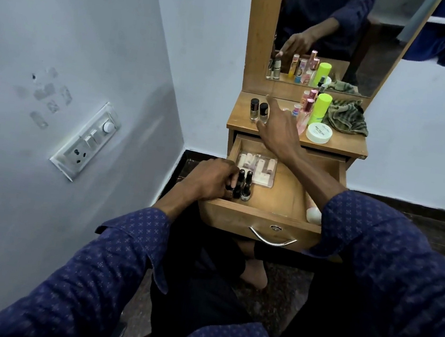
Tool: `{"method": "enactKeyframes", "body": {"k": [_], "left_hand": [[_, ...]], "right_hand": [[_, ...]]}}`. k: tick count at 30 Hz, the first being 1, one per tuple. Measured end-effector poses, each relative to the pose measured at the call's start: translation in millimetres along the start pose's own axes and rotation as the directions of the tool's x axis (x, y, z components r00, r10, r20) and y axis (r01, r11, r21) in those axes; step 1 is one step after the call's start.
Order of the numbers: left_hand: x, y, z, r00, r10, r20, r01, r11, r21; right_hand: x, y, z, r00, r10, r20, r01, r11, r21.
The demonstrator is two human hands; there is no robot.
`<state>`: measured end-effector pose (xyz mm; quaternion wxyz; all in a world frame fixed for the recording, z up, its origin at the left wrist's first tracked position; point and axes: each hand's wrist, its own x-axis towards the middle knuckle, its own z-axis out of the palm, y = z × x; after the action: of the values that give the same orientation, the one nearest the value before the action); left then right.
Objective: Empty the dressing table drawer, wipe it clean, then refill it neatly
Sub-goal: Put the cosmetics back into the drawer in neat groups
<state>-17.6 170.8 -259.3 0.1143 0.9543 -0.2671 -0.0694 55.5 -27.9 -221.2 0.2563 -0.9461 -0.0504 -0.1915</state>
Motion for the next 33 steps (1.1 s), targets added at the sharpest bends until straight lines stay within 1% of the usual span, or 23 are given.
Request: {"method": "enactKeyframes", "body": {"k": [4,11,15,18,20,23,25,27,29,33], "left_hand": [[-0.1,-1.0,1.0,1.0,-0.001,0.0,0.001,1.0,-0.018],[-3.1,-2.9,2.1,1.0,0.014,-0.02,-0.015,0.999,-0.035],[-3.9,-1.6,0.8,0.999,-0.004,-0.032,0.003,1.0,-0.025],[-4.9,-0.9,-0.4,0.999,-0.007,-0.039,0.007,1.0,-0.008],[-5.7,-1.1,-2.5,0.999,-0.008,-0.041,0.008,1.0,-0.002],[-6.7,-0.8,-5.1,0.999,-0.012,-0.032,0.013,1.0,0.02],[-7.2,0.7,-5.8,0.999,-0.016,-0.028,0.017,0.999,0.046],[-7.3,2.6,-5.9,0.999,-0.016,-0.028,0.018,0.996,0.083],[-7.3,3.6,-5.3,0.999,-0.014,-0.028,0.017,0.995,0.102],[-8.8,6.3,-6.4,1.0,-0.006,-0.03,0.009,0.996,0.089]], "right_hand": [[16.8,-4.0,-1.2,0.999,0.045,-0.009,-0.045,0.998,-0.041],[15.6,-8.6,-6.0,0.998,0.056,-0.03,-0.058,0.995,-0.086],[-0.1,-14.1,-18.5,0.996,0.054,-0.067,-0.057,0.998,-0.039],[-23.3,-17.9,-31.1,0.993,0.109,-0.047,-0.108,0.994,0.028],[-39.1,-19.8,-38.7,0.986,0.16,0.038,-0.161,0.986,0.036],[-59.5,-18.2,-43.2,0.952,0.197,0.235,-0.215,0.975,0.052],[-72.3,-17.0,-40.1,0.891,0.233,0.391,-0.287,0.954,0.087],[-84.4,-15.8,-32.2,0.817,0.265,0.511,-0.347,0.935,0.069],[-95.2,-14.4,-21.4,0.775,0.305,0.553,-0.402,0.914,0.058],[-108.4,-15.5,-3.9,0.731,0.389,0.56,-0.466,0.885,-0.007]]}}
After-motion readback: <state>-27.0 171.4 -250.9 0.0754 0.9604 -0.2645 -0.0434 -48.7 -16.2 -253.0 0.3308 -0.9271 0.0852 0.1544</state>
